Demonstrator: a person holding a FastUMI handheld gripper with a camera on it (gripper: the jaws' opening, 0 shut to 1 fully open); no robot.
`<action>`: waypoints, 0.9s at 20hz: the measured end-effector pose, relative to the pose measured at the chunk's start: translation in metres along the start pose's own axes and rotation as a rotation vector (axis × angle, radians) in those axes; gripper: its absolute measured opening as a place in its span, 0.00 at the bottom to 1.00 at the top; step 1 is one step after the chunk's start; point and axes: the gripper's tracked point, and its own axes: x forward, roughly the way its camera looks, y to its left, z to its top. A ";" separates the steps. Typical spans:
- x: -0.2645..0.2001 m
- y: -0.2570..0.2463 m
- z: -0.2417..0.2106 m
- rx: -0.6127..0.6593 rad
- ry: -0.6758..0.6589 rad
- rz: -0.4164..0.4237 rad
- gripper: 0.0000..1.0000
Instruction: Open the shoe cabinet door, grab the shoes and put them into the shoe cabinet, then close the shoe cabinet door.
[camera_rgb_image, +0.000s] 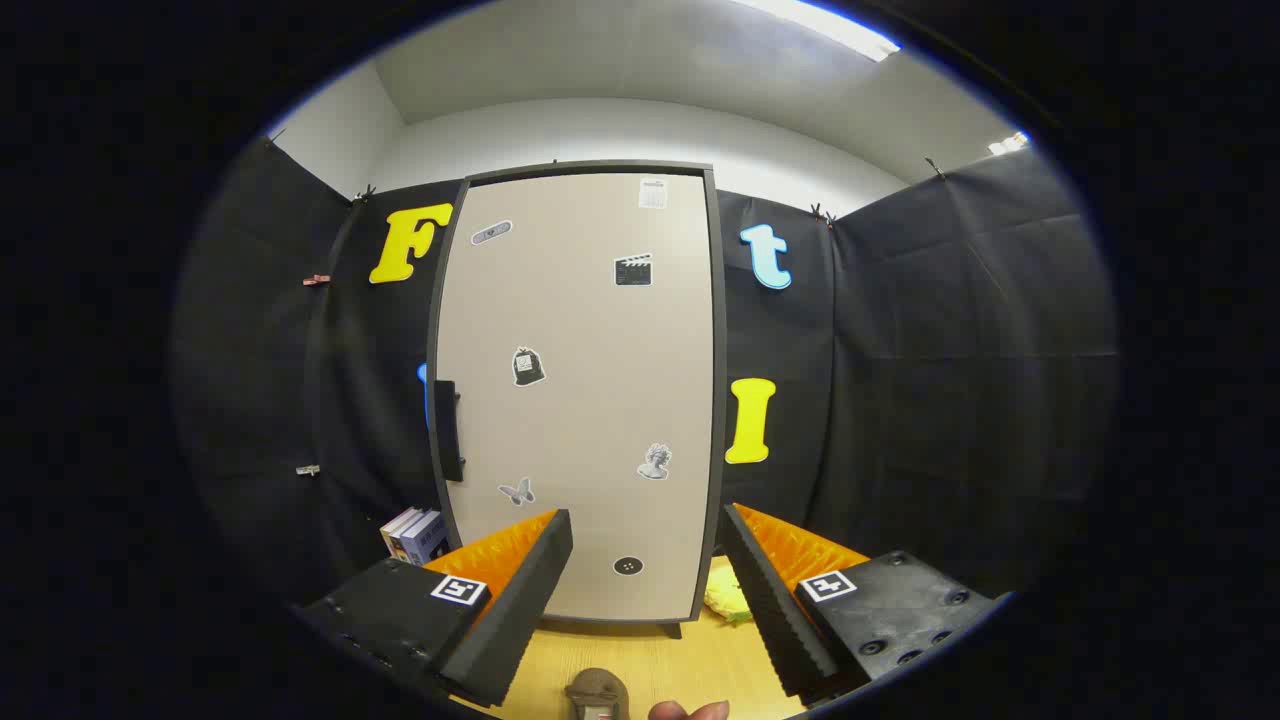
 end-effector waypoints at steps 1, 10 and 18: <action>0.000 0.001 0.000 -0.002 -0.002 0.001 0.97; -0.004 0.010 0.002 0.000 -0.005 0.007 0.97; -0.007 0.014 0.001 0.000 -0.003 0.007 0.98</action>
